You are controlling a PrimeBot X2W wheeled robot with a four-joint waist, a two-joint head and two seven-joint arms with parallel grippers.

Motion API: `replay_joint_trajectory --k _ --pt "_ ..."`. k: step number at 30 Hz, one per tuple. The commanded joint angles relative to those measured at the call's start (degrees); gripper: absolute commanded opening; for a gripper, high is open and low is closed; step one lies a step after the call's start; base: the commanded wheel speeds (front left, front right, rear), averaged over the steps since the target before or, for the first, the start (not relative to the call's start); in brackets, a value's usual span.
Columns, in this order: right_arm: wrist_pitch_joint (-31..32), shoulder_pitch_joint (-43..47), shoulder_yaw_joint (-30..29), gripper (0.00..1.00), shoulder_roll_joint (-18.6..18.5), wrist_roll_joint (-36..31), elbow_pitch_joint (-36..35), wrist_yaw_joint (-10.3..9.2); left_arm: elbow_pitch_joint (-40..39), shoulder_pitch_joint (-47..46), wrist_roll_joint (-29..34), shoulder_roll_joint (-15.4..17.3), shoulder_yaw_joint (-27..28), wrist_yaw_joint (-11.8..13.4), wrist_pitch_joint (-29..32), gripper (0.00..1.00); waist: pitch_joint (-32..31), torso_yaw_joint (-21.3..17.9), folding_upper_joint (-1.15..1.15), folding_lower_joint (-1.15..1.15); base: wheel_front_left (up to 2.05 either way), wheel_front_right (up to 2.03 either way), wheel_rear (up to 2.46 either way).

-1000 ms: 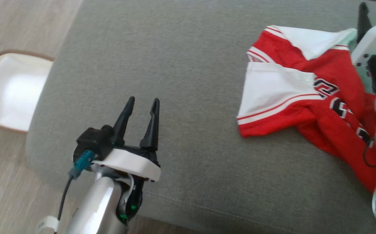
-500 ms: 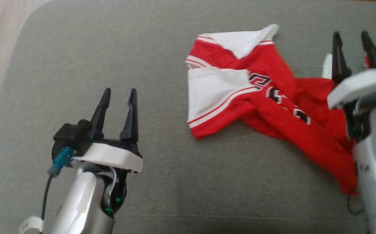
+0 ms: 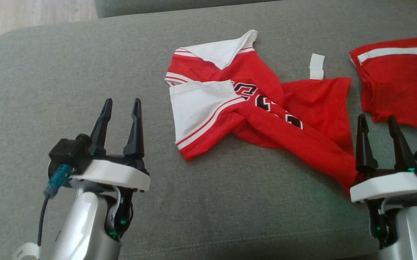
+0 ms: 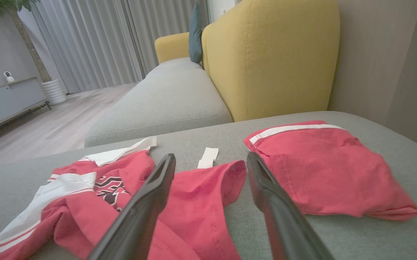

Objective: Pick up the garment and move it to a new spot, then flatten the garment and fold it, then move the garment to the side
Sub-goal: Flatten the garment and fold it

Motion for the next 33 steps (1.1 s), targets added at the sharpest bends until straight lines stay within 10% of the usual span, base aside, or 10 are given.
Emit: replay_joint_trajectory --k 1,33 --pt "-0.7 -1.3 1.6 1.00 -0.3 0.6 -2.4 0.37 -1.6 -1.3 0.6 0.4 1.9 -0.3 -0.7 1.00 0.3 -0.5 0.00 0.00 0.00 0.00 0.00" --pt "-3.4 -3.9 4.3 1.00 -0.3 -0.1 -5.6 0.37 37.2 -31.0 8.9 3.3 -5.0 -2.8 4.8 1.00 13.1 -6.7 0.00 0.00 0.00 0.00 0.00"
